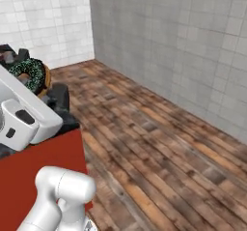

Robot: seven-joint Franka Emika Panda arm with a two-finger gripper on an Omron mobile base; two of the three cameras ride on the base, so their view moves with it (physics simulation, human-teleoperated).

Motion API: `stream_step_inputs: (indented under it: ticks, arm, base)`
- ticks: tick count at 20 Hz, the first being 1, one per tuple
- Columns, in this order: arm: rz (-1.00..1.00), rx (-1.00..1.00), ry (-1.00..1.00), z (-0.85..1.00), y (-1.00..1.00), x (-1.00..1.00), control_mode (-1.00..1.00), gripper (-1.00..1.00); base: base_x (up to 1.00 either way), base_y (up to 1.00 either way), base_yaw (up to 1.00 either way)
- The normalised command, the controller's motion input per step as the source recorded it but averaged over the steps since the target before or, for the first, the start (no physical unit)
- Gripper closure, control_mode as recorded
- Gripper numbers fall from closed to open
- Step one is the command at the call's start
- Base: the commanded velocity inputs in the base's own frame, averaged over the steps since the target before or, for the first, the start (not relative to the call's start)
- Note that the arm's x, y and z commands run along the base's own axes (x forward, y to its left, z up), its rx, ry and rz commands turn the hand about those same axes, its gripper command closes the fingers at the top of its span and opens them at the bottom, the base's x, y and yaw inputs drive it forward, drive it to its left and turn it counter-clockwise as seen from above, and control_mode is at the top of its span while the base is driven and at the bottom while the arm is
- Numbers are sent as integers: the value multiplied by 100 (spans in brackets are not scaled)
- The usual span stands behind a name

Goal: Take the donut and cupcake from the fridge and place them on the empty tray on the dining counter.

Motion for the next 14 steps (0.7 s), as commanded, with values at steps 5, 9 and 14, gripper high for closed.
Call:
stream_step_inputs:
  ticks: [5,9,14]
  arm:
    - [0,0,0,0,0,0,100,100]
    - [0,0,0,0,0,0,100,100]
    - [0,0,0,0,0,0,100,100]
  base:
    - [97,-100,9]
    - [100,-86,34]
    - [100,-63,41]
